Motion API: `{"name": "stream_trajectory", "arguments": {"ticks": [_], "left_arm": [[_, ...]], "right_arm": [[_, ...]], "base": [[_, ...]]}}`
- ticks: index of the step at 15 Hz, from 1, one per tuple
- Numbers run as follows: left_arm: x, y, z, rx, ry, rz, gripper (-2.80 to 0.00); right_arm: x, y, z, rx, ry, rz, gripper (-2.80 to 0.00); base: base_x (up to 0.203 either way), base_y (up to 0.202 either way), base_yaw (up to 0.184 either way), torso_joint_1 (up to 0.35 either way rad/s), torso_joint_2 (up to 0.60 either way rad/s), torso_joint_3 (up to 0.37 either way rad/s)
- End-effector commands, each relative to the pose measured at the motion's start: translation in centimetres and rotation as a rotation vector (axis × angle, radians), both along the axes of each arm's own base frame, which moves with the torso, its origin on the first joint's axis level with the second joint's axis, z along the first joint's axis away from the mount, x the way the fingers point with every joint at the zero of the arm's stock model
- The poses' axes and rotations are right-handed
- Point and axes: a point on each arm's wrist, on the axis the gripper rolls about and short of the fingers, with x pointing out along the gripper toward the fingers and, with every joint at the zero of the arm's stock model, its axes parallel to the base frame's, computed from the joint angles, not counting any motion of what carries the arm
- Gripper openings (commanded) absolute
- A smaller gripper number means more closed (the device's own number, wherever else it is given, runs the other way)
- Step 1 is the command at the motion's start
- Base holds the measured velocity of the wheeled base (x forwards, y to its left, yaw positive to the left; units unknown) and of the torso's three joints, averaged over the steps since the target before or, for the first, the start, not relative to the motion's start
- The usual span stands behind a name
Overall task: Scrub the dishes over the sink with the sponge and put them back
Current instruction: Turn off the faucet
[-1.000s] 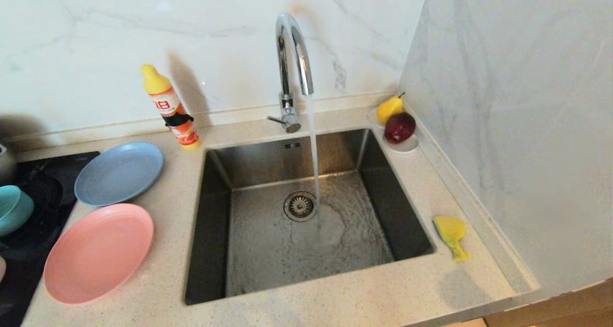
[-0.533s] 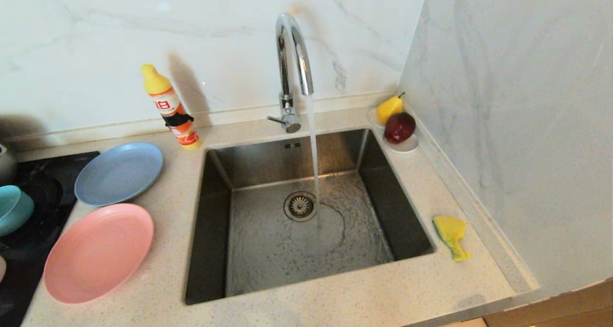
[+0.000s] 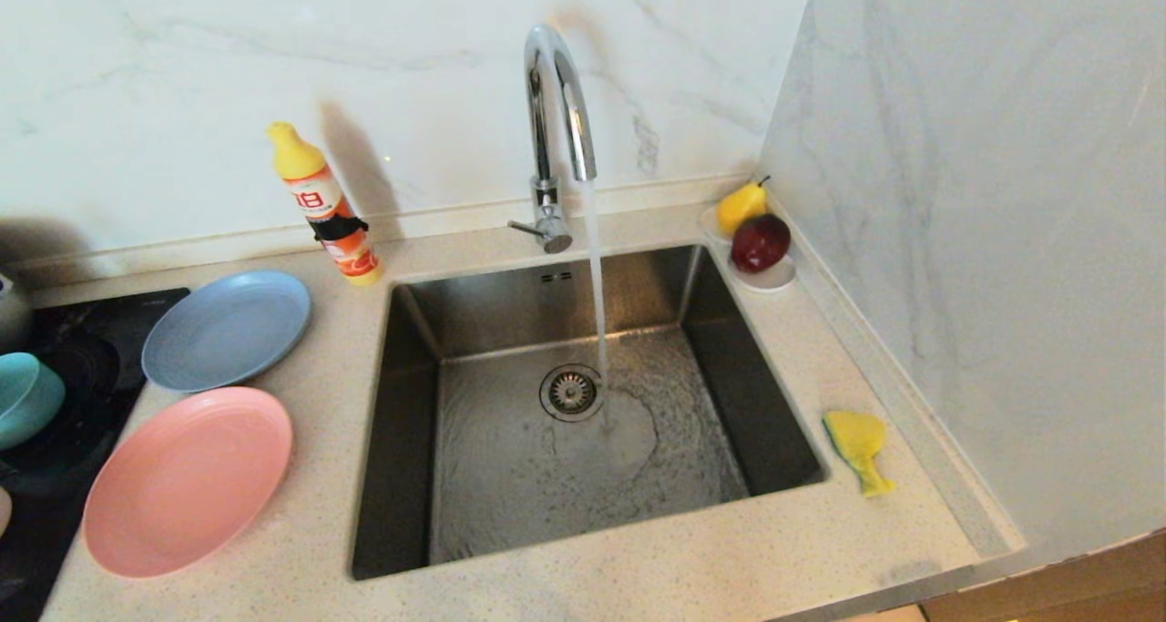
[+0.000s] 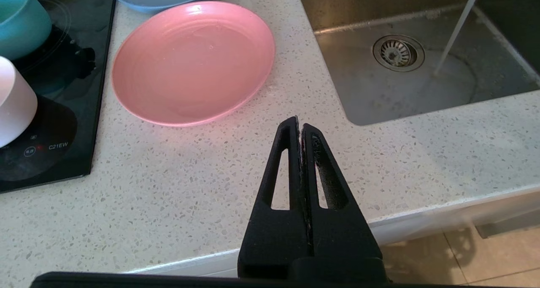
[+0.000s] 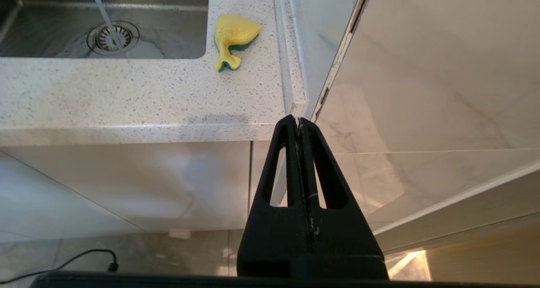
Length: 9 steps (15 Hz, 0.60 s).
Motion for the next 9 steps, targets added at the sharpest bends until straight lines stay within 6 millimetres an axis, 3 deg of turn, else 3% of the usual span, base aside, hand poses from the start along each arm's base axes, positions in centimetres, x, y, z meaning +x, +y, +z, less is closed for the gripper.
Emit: {"name": "stream_trajectory", "arguments": {"ticks": [1,9], "left_arm": [[0.03,0.00,-0.08,0.000,0.005,0.000,-2.80],[0.03,0.00,-0.08,-0.002,0.005,0.000,-2.80]], "right_arm": [[0.01,0.00,-0.03,0.014,0.004,-0.003,-2.80],[0.01,-0.01,-0.04,0.015,0.004,-0.004,-2.80]], "base": [[0.000,0.000,0.000,0.000,0.00,0.000],[0.000,0.000,0.000,0.000,0.00,0.000]]}}
